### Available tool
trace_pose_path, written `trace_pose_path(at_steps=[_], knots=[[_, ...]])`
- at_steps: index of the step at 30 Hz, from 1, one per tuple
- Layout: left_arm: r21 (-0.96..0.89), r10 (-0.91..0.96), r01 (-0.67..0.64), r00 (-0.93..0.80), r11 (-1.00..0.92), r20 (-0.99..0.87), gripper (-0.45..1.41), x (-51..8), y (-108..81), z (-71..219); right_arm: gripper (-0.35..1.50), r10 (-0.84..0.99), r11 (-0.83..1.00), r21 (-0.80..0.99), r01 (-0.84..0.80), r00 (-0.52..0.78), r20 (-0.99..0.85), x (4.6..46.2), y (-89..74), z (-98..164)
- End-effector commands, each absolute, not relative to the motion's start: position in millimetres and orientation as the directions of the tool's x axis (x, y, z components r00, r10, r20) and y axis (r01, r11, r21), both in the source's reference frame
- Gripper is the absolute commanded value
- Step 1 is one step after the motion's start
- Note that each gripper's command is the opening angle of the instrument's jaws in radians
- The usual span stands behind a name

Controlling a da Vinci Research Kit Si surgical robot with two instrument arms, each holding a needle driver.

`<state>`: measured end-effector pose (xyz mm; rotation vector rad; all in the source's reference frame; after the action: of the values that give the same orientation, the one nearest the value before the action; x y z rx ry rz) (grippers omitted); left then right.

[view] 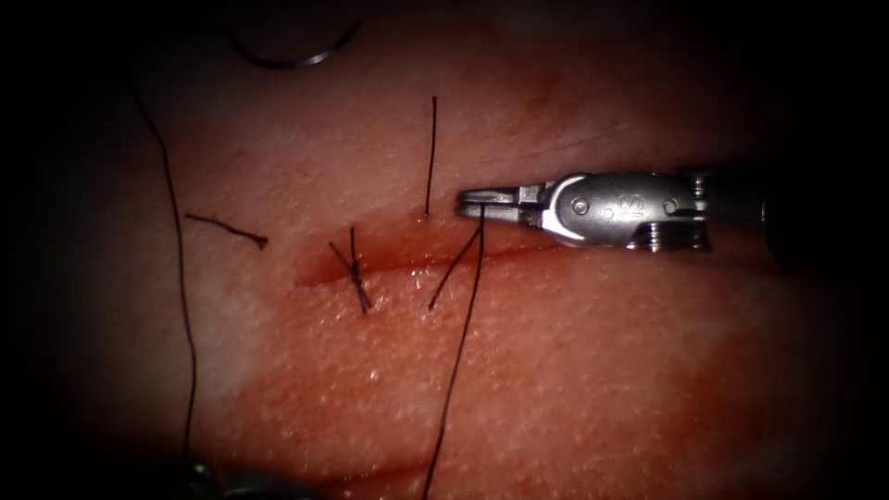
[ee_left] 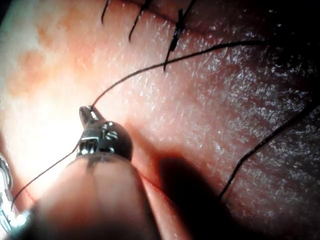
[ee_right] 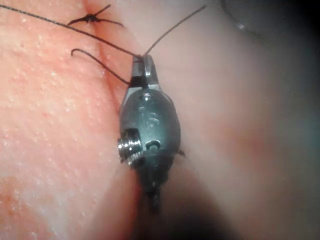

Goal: Wound Closure
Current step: Hold suture with right hand to regrasp longer length of suture with left end-effector

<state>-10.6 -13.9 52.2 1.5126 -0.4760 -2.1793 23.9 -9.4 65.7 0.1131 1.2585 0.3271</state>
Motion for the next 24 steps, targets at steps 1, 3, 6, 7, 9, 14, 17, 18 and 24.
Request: trace_pose_path(at_steps=[1, 3, 6, 7, 9, 14, 17, 18, 24], knots=[[0.516, -0.537, 0.155, -0.305, -0.843, -0.786, -0.45, -11.1, -13.8, 52.8, -0.35, 0.304, 0.948, 0.262, -0.18, 0.266, -0.915, 24.6, -9.2, 65.9], [0.518, -0.527, 0.119, -0.317, -0.847, -0.789, -0.45, -10.0, -12.8, 52.3, -0.35, 0.303, 0.948, 0.263, -0.179, 0.265, -0.915, 24.6, -9.6, 65.5], [0.519, -0.509, 0.069, -0.345, -0.852, -0.789, -0.45, -8.3, -11.5, 51.7, -0.35, 0.309, 0.947, 0.269, -0.175, 0.262, -0.914, 24.7, -10.3, 64.8], [0.517, -0.494, 0.037, -0.363, -0.855, -0.79, -0.45, -7.5, -11.0, 51.5, -0.35, 0.309, 0.947, 0.27, -0.175, 0.261, -0.914, 24.7, -10.5, 64.5], [0.525, -0.485, -0.002, -0.378, -0.851, -0.788, -0.45, -6.1, -10.3, 51.2, -0.35, 0.315, 0.945, 0.276, -0.175, 0.26, -0.913, 24.7, -11.2, 63.7], [0.542, -0.46, -0.078, -0.435, -0.837, -0.774, -0.45, -1.8, -9.2, 50.4, 0.57, 0.336, 0.936, 0.295, -0.192, 0.238, -0.911, 25.0, -13.1, 61.0], [0.55, -0.458, -0.098, -0.445, -0.829, -0.77, -0.45, -0.4, -9.0, 50.0, 1.06, 0.34, 0.932, 0.291, -0.214, 0.248, -0.907, 25.1, -13.5, 60.2], [0.552, -0.451, -0.113, -0.455, -0.826, -0.768, -0.45, 0.5, -8.8, 49.7, 1.28, 0.346, 0.929, 0.292, -0.228, 0.252, -0.904, 25.1, -13.7, 59.3], [0.566, -0.44, -0.139, -0.49, -0.812, -0.752, -0.45, 2.3, -7.6, 48.7, 1.46, 0.365, 0.919, 0.303, -0.252, 0.249, -0.897, 24.0, -13.5, 56.8]])
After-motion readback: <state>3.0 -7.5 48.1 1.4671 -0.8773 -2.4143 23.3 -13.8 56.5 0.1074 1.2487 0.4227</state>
